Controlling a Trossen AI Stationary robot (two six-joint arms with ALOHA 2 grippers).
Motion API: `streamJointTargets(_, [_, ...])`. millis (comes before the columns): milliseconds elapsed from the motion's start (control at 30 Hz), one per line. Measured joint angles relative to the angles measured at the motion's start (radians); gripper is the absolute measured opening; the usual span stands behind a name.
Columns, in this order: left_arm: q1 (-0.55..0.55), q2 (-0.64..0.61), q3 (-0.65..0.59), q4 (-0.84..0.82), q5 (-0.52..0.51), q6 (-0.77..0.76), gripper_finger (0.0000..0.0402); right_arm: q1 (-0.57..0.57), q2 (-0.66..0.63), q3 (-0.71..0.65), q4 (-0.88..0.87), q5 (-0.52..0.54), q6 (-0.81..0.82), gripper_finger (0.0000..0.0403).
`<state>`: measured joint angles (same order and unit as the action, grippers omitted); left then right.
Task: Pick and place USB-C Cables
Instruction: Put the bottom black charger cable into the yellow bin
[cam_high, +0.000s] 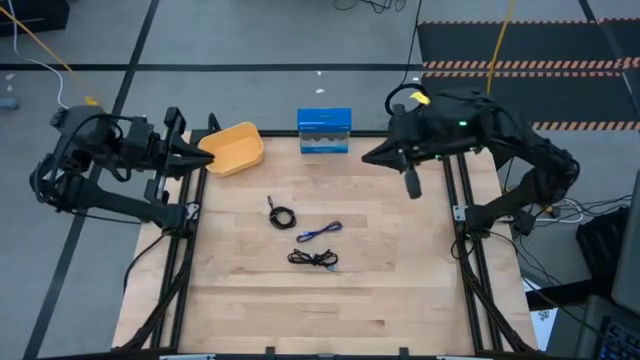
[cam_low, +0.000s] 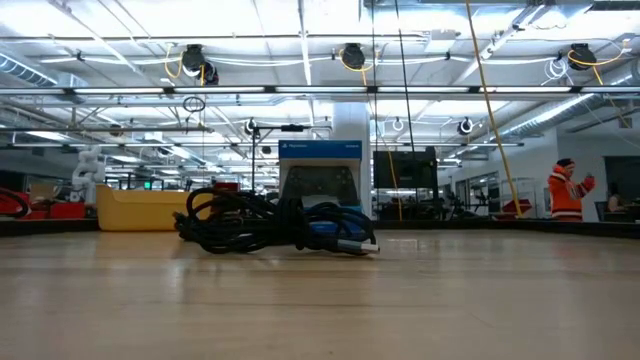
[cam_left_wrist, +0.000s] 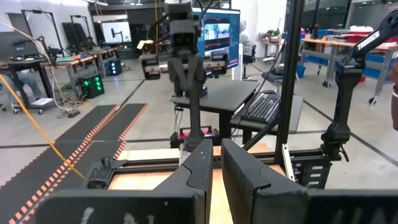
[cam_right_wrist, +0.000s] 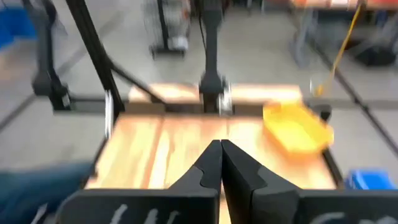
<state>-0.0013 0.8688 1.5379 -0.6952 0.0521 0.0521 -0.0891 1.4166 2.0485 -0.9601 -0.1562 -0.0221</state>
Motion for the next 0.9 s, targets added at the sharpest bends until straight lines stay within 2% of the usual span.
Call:
streamJointTargets(133, [0.000, 0.013, 0.000, -0.008, 0.000, 0.001, 0.0035, -0.010, 0.053, 0.041, -0.155, 0.007, -0.001, 0.0000])
streamJointTargets(367, [0.000, 0.031, 0.000, -0.007, 0.000, 0.006, 0.0035, -0.010, 0.081, 0.043, -0.366, 0.125, 0.016, 0.0000])
streamJointTargets(600, [0.000, 0.059, 0.000, -0.007, 0.000, 0.029, 0.0035, -0.009, 0.130, 0.042, -0.590, 0.129, 0.084, 0.0000])
streamJointTargets(900, [0.000, 0.087, -0.001, -0.013, 0.000, 0.029, 0.0035, 0.000, 0.147, -0.092, -0.611, 0.129, 0.093, 0.0000])
